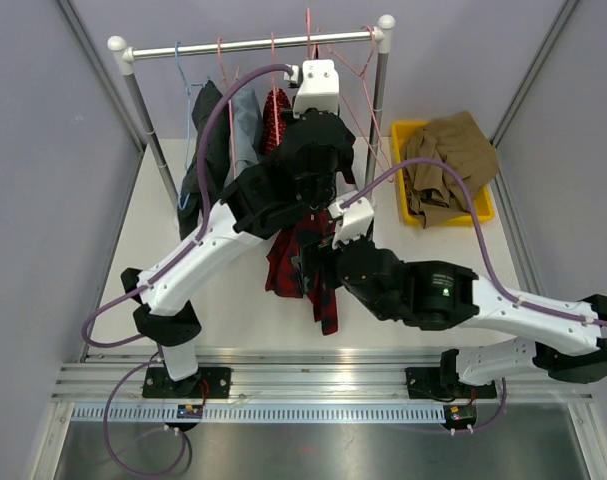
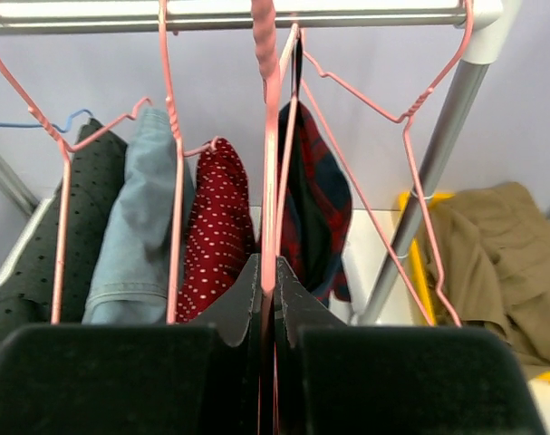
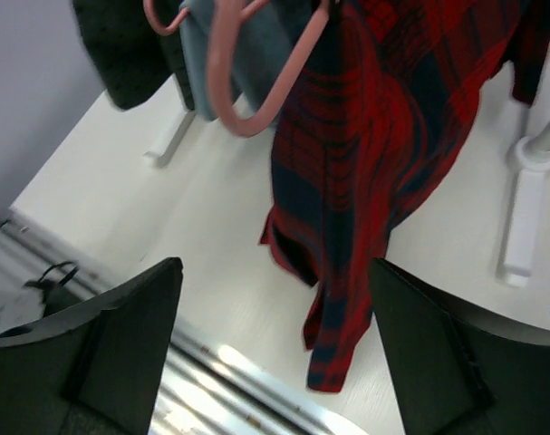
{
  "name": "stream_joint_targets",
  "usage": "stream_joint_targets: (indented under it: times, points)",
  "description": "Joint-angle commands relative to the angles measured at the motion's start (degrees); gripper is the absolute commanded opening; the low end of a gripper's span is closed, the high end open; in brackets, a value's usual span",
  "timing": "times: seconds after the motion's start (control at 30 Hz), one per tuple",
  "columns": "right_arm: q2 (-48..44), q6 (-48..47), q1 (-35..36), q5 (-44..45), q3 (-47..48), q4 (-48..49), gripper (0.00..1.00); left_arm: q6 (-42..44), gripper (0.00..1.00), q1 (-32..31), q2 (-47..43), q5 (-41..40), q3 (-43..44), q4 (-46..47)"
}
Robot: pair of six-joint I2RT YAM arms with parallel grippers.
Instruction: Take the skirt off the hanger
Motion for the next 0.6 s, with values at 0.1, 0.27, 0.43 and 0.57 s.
stream_joint_targets:
  times: [0.1,0.27,0.43,0.57]
  points:
    - [1.8,-12.8,0.4,19.0,-8.8,27.6,0.69,-10.2,0.00,0.4,-7.3,3.2,1.4,1.1]
    - [3.3,-17.8,0.3,18.9,-10.1,35.4,0.00,-11.7,0.00,0.7,-9.4,4.4,-1.8,1.2]
    - [2.0,-13.3,1.1,17.1,-7.4,28.4,0.00,-15.1,0.00,3.2,-9.4,6.6,-5.5,0.3]
    - [-0.9,-12.0,3.4,18.1,-5.0,23.9,0.00,-16.5,0.00,4.6,-10.1,7.4,-11.7,3.9]
